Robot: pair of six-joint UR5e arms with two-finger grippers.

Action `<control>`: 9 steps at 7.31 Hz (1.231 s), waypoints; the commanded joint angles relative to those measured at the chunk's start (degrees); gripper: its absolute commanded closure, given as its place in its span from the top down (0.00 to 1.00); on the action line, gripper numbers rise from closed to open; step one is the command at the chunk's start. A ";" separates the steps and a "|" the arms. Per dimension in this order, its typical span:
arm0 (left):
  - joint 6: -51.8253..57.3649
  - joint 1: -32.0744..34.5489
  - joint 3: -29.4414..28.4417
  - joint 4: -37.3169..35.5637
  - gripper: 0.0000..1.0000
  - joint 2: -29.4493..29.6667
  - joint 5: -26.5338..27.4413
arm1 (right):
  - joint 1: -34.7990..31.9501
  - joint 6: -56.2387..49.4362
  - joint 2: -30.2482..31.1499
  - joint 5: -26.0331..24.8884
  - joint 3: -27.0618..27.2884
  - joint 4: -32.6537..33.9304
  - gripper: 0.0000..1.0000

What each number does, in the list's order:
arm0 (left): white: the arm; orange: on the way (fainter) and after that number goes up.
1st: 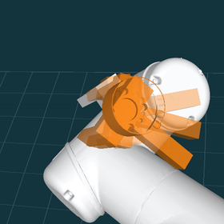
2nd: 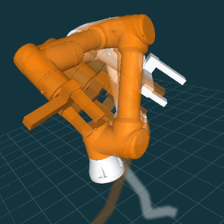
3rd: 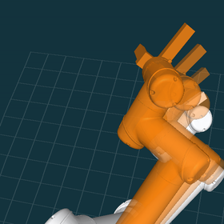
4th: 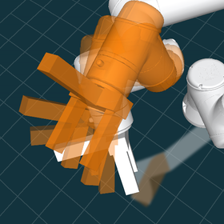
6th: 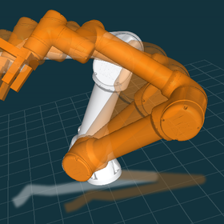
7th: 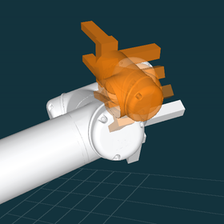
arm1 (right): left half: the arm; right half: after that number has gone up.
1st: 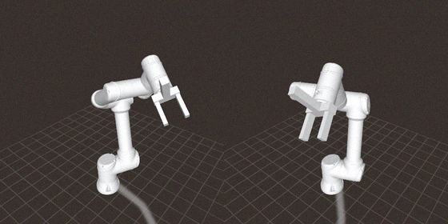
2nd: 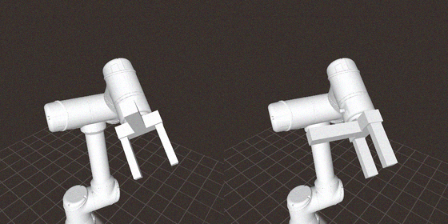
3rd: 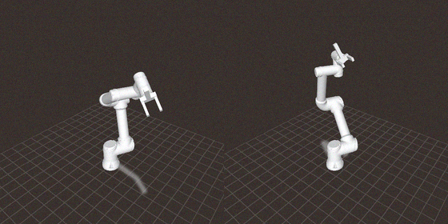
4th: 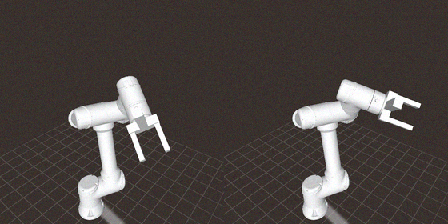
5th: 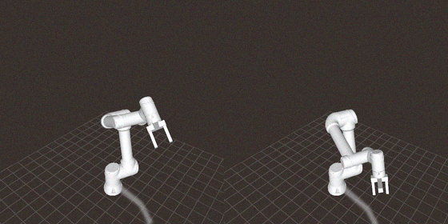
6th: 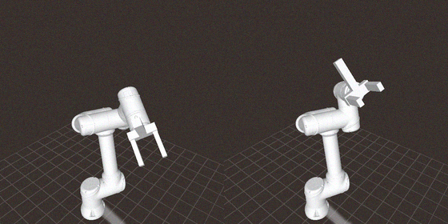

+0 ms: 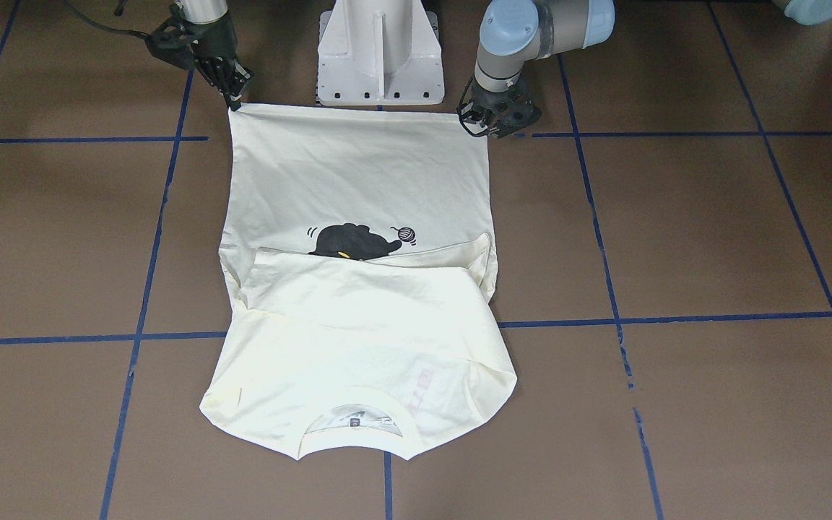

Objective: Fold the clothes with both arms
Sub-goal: 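Position both grippers at the hem corners nearest the robot, then grasp the hem with both grippers and fold it toward the collar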

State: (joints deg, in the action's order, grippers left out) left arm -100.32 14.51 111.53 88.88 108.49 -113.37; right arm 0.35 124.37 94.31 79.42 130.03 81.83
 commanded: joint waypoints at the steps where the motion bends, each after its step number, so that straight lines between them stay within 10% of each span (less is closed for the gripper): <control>1: -0.23 -0.01 1.31 -0.02 0.00 0.66 -0.19 | -0.17 0.00 0.00 0.03 0.13 0.00 0.00; 6: -6.03 0.78 21.85 -0.90 0.00 -3.27 -1.24 | -0.86 -0.44 0.62 0.30 8.28 0.00 0.00; 9: 3.57 14.26 11.57 -0.55 0.00 3.17 1.03 | -14.53 -14.96 -8.12 0.65 1.94 0.09 0.00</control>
State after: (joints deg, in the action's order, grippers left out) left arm -102.99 22.77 128.66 88.23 107.90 -113.30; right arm -8.30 116.53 91.21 79.96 136.21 81.83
